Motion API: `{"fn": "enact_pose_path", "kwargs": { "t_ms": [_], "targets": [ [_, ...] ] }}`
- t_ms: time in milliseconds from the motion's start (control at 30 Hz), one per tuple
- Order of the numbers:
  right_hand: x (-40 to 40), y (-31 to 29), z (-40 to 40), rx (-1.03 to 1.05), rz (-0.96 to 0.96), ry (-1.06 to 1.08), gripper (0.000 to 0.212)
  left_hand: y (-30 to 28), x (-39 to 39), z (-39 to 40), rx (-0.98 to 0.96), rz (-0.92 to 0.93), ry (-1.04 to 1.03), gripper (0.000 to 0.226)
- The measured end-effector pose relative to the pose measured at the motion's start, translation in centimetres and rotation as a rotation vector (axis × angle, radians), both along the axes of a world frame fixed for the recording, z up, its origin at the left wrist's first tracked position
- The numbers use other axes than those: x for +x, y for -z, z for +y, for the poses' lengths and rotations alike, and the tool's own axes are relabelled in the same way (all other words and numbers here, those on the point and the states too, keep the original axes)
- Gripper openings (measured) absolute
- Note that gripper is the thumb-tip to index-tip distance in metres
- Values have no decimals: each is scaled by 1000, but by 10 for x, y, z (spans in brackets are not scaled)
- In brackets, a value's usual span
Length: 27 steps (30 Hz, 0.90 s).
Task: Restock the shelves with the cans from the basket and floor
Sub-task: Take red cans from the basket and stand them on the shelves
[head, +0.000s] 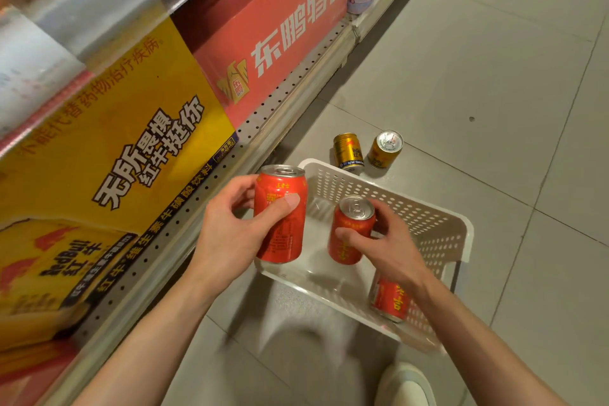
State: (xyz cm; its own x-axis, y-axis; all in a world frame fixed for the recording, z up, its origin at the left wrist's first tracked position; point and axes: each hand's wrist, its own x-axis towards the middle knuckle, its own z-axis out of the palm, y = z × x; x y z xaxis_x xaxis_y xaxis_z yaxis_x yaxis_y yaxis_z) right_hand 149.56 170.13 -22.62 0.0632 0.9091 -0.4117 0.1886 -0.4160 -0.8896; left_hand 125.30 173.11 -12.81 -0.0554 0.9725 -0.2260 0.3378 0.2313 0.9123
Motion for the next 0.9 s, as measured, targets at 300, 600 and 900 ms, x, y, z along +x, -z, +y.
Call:
{"fn": "enact_pose_path", "kwargs": {
  "t_ms": [300, 600, 900],
  "targets": [
    [39, -236, -13, 60, 3, 50, 53, -194, 36, -19, 50, -32, -65, 55],
    [64, -547, -15, 91, 3, -11, 59, -473, 57, -49, 89, -37, -136, 49],
    [40, -776, -21, 240, 5, -178, 56, -700, 44, -107, 235, -68, -374, 43]
  ]
}}
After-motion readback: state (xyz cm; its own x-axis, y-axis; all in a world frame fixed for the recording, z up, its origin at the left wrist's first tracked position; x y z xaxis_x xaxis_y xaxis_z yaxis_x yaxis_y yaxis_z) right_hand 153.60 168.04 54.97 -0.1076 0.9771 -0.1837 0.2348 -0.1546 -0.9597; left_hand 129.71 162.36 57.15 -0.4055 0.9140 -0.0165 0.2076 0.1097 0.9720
